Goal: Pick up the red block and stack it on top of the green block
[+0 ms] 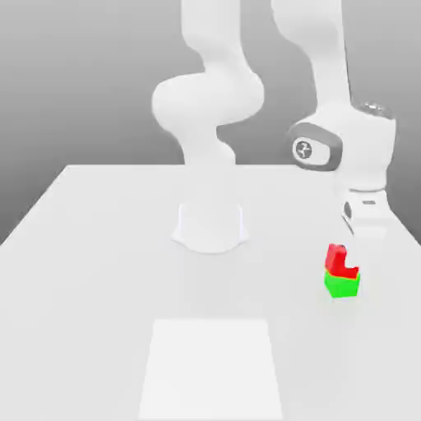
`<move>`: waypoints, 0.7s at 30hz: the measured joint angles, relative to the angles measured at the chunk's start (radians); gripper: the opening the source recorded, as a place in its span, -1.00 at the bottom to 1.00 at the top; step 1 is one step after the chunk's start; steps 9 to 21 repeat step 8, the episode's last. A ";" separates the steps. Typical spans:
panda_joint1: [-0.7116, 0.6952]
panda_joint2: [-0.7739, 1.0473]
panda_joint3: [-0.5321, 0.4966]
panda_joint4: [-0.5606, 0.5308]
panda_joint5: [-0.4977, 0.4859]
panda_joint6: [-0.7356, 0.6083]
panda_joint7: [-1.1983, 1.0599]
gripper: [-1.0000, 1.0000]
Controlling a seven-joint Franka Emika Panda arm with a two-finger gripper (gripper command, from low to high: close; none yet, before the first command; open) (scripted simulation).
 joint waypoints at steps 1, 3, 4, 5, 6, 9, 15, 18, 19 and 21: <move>-0.007 0.000 0.000 0.000 0.000 0.000 0.000 1.00; -0.027 0.012 0.009 0.000 -0.013 0.012 0.009 1.00; -0.030 -0.001 0.021 0.000 0.006 0.000 -0.004 1.00; -0.016 -0.026 0.029 -0.001 0.037 -0.023 -0.026 1.00; 0.007 -0.057 0.029 -0.002 0.068 -0.052 -0.047 1.00; 0.038 -0.126 0.015 -0.004 0.117 -0.117 -0.080 1.00; 0.038 -0.126 0.015 -0.004 0.117 -0.117 -0.080 1.00; 0.038 -0.126 0.015 -0.004 0.117 -0.117 -0.080 1.00; 0.038 -0.126 0.015 -0.004 0.117 -0.117 -0.080 1.00; 0.038 -0.126 0.015 -0.004 0.117 -0.117 -0.080 1.00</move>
